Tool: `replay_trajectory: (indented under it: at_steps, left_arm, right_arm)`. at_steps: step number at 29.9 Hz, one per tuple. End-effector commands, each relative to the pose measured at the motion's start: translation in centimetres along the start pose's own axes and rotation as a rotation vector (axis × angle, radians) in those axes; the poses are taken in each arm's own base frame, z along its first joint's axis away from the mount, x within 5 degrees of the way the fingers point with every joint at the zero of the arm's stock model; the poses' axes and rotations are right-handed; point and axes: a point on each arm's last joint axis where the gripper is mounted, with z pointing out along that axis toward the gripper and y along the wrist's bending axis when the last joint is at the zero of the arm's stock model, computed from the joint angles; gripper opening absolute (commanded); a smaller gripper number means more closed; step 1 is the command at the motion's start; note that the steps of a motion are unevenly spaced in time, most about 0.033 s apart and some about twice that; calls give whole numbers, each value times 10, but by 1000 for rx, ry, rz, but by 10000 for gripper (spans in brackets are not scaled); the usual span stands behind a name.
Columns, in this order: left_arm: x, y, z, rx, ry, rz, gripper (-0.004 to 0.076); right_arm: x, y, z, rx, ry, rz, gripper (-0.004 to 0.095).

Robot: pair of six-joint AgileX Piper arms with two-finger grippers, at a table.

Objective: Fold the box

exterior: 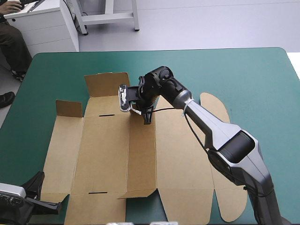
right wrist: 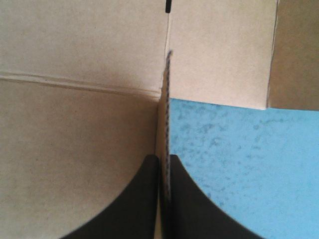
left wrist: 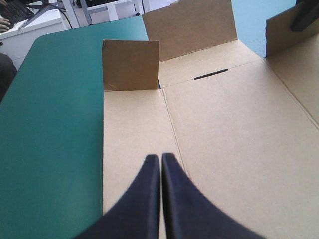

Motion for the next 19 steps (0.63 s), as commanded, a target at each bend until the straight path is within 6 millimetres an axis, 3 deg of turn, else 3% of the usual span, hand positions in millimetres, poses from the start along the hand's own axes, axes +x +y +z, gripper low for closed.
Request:
replay_trajectory:
  at_steps: [1,5,10,13,17,19]
  left_arm:
    - [-13,1,-9,2,-113,-6,-10]
    - [-13,1,-9,2,-113,-6,-10]
    - [-13,1,-9,2,-113,-6,-10]
    - [-13,1,-9,2,-113,-6,-10]
    - [-13,1,-9,2,-113,-6,-10]
    - [-13,1,-9,2,-113,-6,-10]
  right_arm:
    - [-9,-10,-45,114,-64,0,133]
    - [-11,-10,-56,138,-79,-2,331]
    - [-9,-11,-92,191,-87,51,344]
    - [6,-17,-119,267,-33,186,293]
    - [51,-22,-164,362,131,427,123]
    - [68,-23,-184,388,104,560,35]
